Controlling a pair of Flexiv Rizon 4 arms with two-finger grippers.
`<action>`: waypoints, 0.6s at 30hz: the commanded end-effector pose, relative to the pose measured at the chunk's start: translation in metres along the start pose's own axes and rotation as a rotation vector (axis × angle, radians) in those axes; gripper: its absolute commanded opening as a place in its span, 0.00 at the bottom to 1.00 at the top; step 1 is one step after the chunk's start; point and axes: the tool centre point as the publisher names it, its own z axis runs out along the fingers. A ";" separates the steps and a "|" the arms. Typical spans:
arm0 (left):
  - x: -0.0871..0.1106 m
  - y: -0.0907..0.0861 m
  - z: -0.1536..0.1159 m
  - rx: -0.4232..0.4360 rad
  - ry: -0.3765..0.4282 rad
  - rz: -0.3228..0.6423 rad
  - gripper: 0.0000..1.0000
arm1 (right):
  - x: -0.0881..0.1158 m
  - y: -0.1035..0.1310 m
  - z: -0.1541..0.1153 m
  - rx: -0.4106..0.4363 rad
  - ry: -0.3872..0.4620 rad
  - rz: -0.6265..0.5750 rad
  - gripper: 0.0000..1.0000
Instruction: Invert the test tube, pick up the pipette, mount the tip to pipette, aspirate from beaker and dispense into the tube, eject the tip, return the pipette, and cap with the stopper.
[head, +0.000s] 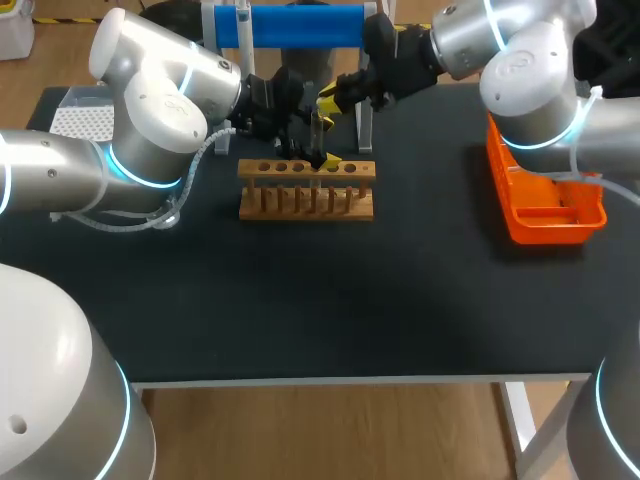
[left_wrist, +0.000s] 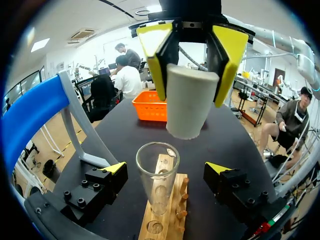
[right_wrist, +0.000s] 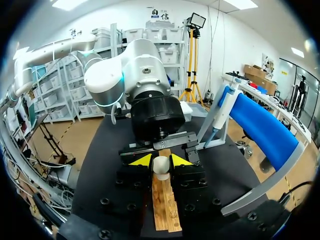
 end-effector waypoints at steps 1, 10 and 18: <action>0.000 0.000 0.000 -0.001 0.001 0.000 1.00 | -0.002 0.000 0.003 0.005 0.006 0.001 0.00; 0.000 0.000 0.000 -0.001 0.001 0.000 1.00 | -0.004 -0.003 0.005 0.009 0.005 0.008 0.00; 0.000 0.000 0.000 -0.001 0.001 0.000 1.00 | -0.003 -0.006 0.005 0.014 0.005 0.013 0.00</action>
